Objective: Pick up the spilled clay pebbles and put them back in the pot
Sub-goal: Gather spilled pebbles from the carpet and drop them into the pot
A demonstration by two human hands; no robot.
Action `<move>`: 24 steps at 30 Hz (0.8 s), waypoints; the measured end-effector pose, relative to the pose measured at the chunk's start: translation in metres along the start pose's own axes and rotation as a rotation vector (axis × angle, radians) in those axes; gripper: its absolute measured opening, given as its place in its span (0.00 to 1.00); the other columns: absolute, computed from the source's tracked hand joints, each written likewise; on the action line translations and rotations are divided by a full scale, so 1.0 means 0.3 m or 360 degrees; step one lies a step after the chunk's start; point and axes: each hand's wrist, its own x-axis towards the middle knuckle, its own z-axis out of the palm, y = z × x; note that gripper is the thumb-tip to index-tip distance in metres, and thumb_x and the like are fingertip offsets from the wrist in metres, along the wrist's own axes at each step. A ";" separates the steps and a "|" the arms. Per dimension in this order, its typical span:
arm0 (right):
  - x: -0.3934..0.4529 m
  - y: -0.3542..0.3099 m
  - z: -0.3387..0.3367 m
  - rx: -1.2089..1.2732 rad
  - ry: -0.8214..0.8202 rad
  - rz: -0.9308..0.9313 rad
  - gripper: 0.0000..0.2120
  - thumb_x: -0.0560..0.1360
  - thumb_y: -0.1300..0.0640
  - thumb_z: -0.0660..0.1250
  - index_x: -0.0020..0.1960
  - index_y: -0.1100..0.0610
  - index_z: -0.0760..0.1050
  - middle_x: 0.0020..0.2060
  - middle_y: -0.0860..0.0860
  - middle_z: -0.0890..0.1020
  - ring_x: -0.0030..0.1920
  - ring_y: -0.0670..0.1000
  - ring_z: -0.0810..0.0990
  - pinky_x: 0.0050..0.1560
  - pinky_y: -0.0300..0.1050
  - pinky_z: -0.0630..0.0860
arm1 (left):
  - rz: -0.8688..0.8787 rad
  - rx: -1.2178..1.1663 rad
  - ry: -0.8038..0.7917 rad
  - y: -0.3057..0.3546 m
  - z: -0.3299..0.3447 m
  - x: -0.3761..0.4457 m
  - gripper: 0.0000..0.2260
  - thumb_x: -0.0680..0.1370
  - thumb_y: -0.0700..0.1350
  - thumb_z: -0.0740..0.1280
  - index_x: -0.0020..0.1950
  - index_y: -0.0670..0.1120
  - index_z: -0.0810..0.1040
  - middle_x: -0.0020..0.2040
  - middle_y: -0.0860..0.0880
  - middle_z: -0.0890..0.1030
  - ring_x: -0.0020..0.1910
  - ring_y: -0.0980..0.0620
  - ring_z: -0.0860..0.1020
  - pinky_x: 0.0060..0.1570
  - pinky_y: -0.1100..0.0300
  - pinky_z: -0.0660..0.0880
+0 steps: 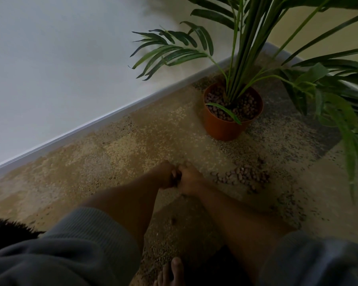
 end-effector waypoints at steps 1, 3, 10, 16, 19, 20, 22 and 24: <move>0.000 -0.003 -0.001 -0.0010 0.0002 0.0001 0.20 0.74 0.53 0.70 0.65 0.54 0.72 0.73 0.55 0.63 0.67 0.57 0.71 0.67 0.52 0.70 | -0.0018 -0.0025 -0.0019 0.000 -0.002 0.003 0.12 0.77 0.45 0.68 0.59 0.44 0.81 0.59 0.44 0.78 0.60 0.48 0.74 0.61 0.56 0.72; 0.004 -0.012 -0.007 -0.0033 -0.0004 0.0017 0.18 0.76 0.54 0.68 0.65 0.56 0.73 0.72 0.56 0.64 0.66 0.57 0.72 0.67 0.52 0.70 | -0.0020 -0.0015 -0.0047 0.003 -0.010 0.005 0.11 0.78 0.45 0.66 0.58 0.43 0.82 0.57 0.44 0.81 0.58 0.48 0.76 0.60 0.55 0.73; 0.017 -0.039 -0.006 0.0039 -0.0014 0.0159 0.15 0.77 0.51 0.67 0.61 0.55 0.77 0.61 0.55 0.76 0.59 0.56 0.78 0.62 0.55 0.76 | -0.0114 -0.0050 -0.0032 0.002 -0.013 0.016 0.12 0.79 0.45 0.63 0.53 0.40 0.83 0.51 0.43 0.83 0.51 0.47 0.81 0.55 0.54 0.78; 0.019 -0.035 -0.004 0.0069 0.0021 0.0188 0.14 0.77 0.54 0.67 0.61 0.56 0.78 0.59 0.56 0.79 0.59 0.56 0.78 0.61 0.54 0.77 | -0.0223 -0.0202 -0.0028 -0.004 -0.014 0.026 0.16 0.80 0.49 0.61 0.51 0.39 0.83 0.49 0.42 0.82 0.50 0.46 0.80 0.52 0.55 0.77; 0.015 -0.041 -0.020 0.0040 0.0035 0.0189 0.13 0.76 0.54 0.68 0.58 0.58 0.79 0.56 0.56 0.82 0.57 0.56 0.80 0.59 0.53 0.79 | -0.0397 -0.0514 -0.0047 -0.020 -0.014 0.051 0.13 0.79 0.48 0.64 0.50 0.39 0.82 0.48 0.44 0.82 0.46 0.49 0.79 0.50 0.57 0.76; 0.018 -0.042 -0.026 0.0048 0.0006 0.0208 0.13 0.76 0.55 0.68 0.58 0.59 0.79 0.55 0.57 0.82 0.56 0.57 0.81 0.59 0.53 0.79 | -0.0470 -0.0703 -0.0058 -0.028 -0.014 0.063 0.09 0.79 0.45 0.65 0.47 0.40 0.80 0.46 0.44 0.80 0.45 0.50 0.78 0.50 0.57 0.77; 0.027 -0.039 -0.038 0.0245 -0.0057 0.0304 0.12 0.76 0.58 0.68 0.58 0.61 0.79 0.54 0.59 0.83 0.55 0.58 0.82 0.57 0.54 0.81 | -0.0629 -0.1152 -0.0114 -0.029 -0.023 0.068 0.07 0.78 0.39 0.65 0.40 0.43 0.75 0.44 0.45 0.77 0.45 0.49 0.77 0.54 0.55 0.77; 0.034 -0.034 -0.050 0.0777 -0.0104 0.0513 0.09 0.75 0.64 0.67 0.55 0.61 0.78 0.52 0.59 0.81 0.53 0.57 0.82 0.52 0.52 0.83 | -0.0719 -0.1452 -0.0159 -0.029 -0.028 0.070 0.08 0.77 0.36 0.64 0.38 0.43 0.74 0.41 0.45 0.75 0.42 0.49 0.76 0.50 0.56 0.76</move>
